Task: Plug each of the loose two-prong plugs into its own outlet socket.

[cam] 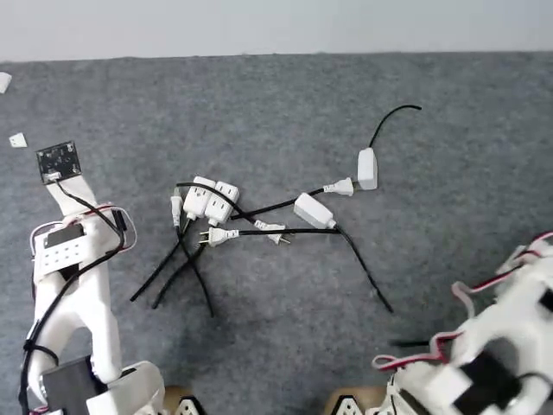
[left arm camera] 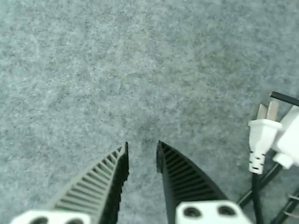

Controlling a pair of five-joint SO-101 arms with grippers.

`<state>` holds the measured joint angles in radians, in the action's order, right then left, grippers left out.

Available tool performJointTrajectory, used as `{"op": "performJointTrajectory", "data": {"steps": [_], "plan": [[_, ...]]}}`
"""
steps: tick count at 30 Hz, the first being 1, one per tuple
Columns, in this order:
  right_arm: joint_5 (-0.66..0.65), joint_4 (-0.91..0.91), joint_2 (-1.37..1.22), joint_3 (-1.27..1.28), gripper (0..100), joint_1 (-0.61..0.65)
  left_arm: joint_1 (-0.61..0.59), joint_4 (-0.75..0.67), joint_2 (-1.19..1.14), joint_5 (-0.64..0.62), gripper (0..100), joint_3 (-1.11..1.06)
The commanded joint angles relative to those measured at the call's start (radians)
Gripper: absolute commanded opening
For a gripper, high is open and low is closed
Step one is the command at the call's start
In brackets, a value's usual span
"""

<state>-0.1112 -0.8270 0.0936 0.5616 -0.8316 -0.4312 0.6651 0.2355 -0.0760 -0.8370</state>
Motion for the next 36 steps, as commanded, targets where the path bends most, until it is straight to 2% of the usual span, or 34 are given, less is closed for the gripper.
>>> {"op": "performJointTrajectory", "data": {"steps": [1,5,10,14,18,22,26,30,36], "plan": [[-0.051,-0.058,-0.122,-0.229,14.4,-0.028,0.002,-0.028,0.012,0.009,10,0.01],[-0.08,-0.252,-0.232,-0.428,24.5,-0.024,0.002,-0.028,0.014,0.009,10,0.01],[0.084,-0.39,-0.196,-0.6,19.2,-0.016,0.002,-0.028,0.014,0.012,10,0.007],[0.1,-0.504,-0.084,-0.612,17.4,0.114,0.005,-0.031,0.015,0.06,10,-0.001],[0.101,-0.553,0.028,-0.54,12.2,0.34,0.005,-0.031,0.015,0.06,10,-0.001],[0.1,-0.515,0.116,-0.416,5.6,0.608,0.005,-0.031,0.015,0.061,10,-0.001],[0.091,-0.358,0.125,-0.267,5.2,0.828,0.005,-0.031,0.015,0.061,10,-0.001],[0.081,-0.191,0.071,-0.183,10.2,0.955,0.005,-0.031,0.015,0.061,10,-0.001],[-0.046,-0.074,-0.079,-0.216,16.7,1.058,0.005,-0.031,0.015,0.061,10,-0.001]]}}
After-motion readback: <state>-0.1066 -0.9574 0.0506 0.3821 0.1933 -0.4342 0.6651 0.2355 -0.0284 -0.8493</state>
